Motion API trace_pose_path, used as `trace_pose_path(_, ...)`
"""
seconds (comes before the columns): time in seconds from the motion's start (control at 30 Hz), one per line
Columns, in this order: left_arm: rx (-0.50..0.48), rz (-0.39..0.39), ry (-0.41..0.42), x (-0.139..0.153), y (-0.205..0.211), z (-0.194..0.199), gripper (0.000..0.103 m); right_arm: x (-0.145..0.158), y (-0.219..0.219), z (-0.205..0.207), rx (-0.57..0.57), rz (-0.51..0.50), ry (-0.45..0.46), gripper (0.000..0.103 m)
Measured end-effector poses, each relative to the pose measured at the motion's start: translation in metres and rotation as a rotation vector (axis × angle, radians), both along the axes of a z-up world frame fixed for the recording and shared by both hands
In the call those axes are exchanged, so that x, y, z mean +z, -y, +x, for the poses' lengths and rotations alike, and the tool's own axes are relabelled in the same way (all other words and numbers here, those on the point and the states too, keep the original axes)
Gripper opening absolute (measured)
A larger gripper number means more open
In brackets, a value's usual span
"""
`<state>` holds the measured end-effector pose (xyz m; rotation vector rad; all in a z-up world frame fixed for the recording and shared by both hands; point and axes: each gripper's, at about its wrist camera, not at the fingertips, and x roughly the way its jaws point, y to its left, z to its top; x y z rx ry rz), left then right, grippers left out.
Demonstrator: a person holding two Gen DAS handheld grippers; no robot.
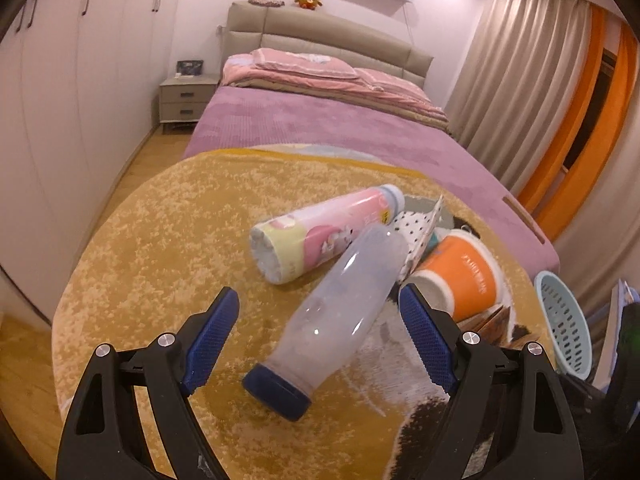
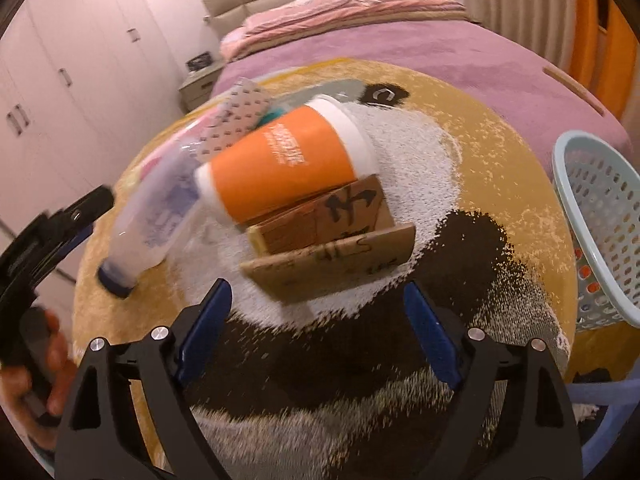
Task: Collect trash
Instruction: 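Grasp the clear plastic bottle with the left tool while the right tool grasps the brown paper bag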
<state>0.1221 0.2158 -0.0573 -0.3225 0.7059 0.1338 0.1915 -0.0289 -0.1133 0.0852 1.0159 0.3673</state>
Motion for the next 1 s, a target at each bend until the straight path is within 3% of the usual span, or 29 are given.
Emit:
trace_pose_path(0.63,-0.142,0.039,-0.101,-0.029,0.033,0.018,0.081,0.010,0.110,0.023,-0.227,0.026,0.067,0.080)
trace_pose_path(0.8,-0.166,0.035,-0.106,-0.030,0.041,0.023,0.081,0.008,0.098,0.022,-0.168,0.061,0.058,0.081)
trace_pose_path(0.93,-0.167,0.040,-0.115,-0.033,0.043,0.032,0.080,0.002,0.079,0.023,-0.145,0.024,0.057,0.080)
trace_pose_path(0.97,-0.167,0.040,-0.119,-0.034,0.043,0.034,0.080,0.000,0.077,0.024,-0.149,0.011,0.060,0.078)
trace_pose_path(1.0,-0.166,0.038,-0.125,-0.036,0.043,0.037,0.079,-0.003,0.076,0.025,-0.152,0.000,0.057,0.067)
